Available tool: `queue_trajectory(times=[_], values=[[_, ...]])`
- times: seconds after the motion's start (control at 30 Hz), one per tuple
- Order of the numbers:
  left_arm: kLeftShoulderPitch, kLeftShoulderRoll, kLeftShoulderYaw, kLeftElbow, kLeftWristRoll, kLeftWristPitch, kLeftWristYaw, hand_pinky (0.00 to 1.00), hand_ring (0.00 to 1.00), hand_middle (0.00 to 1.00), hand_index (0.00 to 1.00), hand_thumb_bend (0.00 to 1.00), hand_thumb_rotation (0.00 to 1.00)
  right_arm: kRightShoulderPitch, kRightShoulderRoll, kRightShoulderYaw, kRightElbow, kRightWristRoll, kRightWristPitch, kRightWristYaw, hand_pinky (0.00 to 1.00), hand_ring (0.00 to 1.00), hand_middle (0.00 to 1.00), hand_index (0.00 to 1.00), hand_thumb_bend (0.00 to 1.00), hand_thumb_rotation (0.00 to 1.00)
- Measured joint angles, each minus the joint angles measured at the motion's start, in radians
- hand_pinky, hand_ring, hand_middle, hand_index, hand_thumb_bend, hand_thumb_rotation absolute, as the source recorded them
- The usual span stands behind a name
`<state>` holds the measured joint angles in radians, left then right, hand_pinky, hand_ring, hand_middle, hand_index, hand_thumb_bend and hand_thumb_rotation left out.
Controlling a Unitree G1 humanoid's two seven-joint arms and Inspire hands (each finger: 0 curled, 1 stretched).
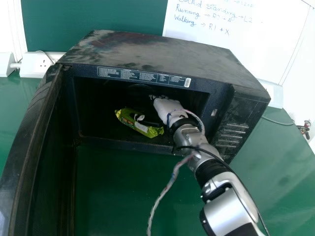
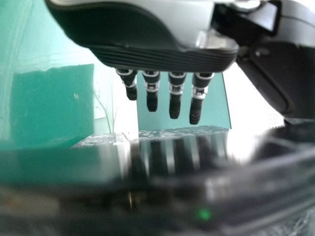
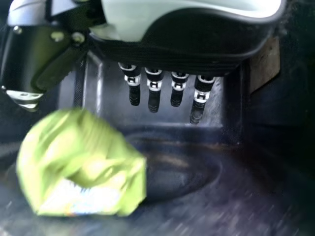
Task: Put biscuit inside oven
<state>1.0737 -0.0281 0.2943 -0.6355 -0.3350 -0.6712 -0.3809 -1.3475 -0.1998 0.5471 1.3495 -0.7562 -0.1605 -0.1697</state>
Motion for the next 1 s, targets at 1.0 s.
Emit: queue_trajectory(times=[1.0], values=[[-0.021,0.028,-0.004,0.013,0.000,0.001,0.018,0.76,0.78,0.81,0.81,0.81,0.98,0.250,-0.219,-0.150,-0.337,0.112,-0.220,-0.063,0.86,0.96,0.97,1.00,0.90,0.93]])
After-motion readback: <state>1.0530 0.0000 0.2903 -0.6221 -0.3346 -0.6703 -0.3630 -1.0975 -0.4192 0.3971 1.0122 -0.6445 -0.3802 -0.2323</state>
